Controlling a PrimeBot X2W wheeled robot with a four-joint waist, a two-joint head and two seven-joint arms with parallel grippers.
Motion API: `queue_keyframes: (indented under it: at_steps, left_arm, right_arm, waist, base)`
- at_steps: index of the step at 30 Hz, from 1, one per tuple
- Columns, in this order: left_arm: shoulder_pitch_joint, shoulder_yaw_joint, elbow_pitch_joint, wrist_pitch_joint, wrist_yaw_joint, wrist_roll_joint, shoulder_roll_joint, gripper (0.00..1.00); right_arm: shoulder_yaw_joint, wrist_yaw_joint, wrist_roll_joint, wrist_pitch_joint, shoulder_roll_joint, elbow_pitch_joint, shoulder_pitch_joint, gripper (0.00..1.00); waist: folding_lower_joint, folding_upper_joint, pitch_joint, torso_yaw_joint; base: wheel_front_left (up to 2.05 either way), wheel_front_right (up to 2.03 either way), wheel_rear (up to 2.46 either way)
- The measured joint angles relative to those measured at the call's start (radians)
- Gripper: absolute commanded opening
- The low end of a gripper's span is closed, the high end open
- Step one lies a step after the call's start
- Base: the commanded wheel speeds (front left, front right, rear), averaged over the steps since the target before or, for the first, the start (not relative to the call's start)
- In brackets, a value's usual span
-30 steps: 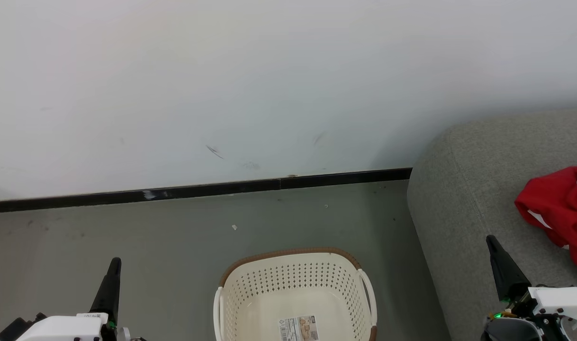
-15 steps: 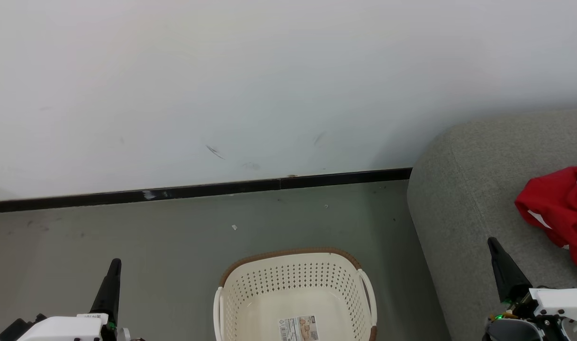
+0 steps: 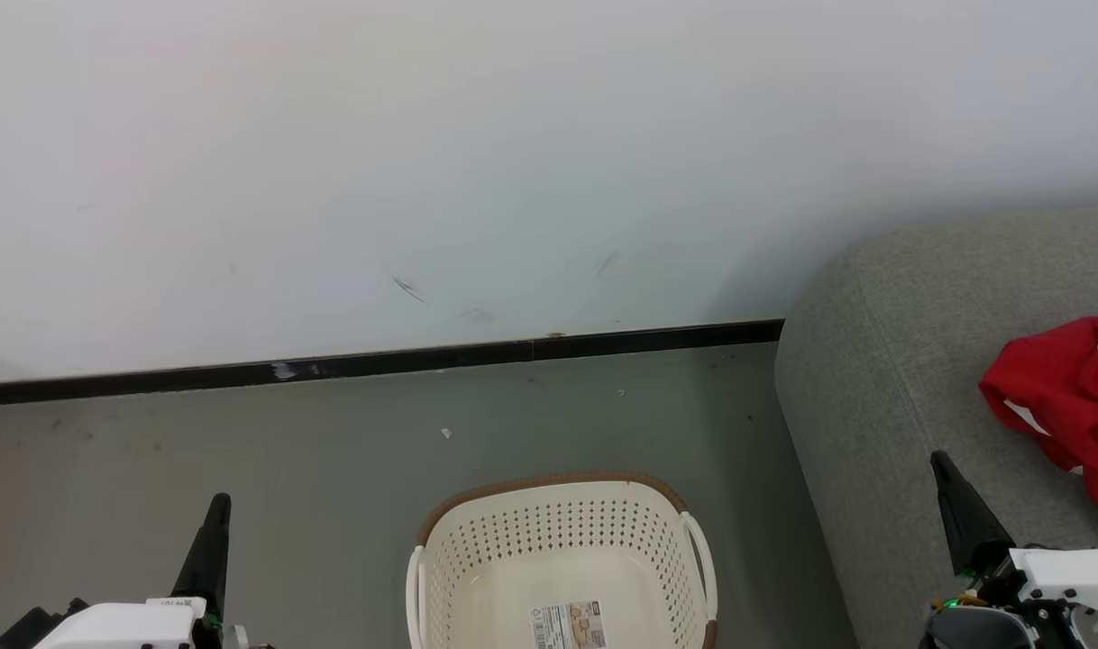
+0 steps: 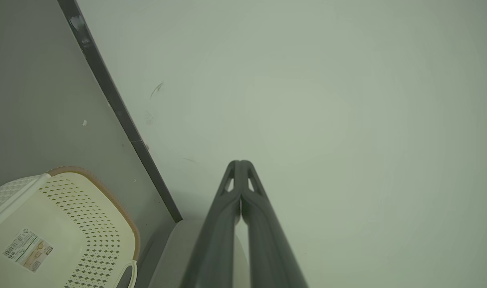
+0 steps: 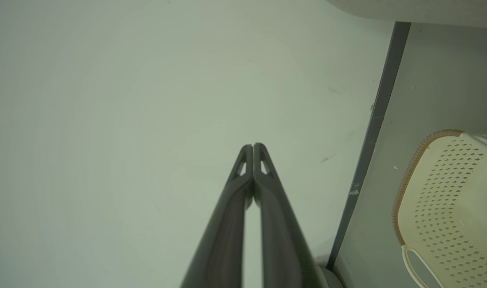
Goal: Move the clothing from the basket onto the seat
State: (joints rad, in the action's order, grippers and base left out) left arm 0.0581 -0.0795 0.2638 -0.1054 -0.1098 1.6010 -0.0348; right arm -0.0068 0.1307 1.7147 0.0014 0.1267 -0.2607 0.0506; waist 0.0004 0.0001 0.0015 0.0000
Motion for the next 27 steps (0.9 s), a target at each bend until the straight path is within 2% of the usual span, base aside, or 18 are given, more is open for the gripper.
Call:
queue_keyframes:
  at_steps: [27]
  left_arm:
    - [0.0,0.0,0.004,0.0,-0.004,0.0,0.0,0.0]
  right_arm:
    - [-0.004,0.0,0.0,0.005,0.0,-0.002,0.0,0.0]
  waist:
    - [-0.0001,0.0,0.0,0.0]
  base:
    - [0.0,0.0,0.0]
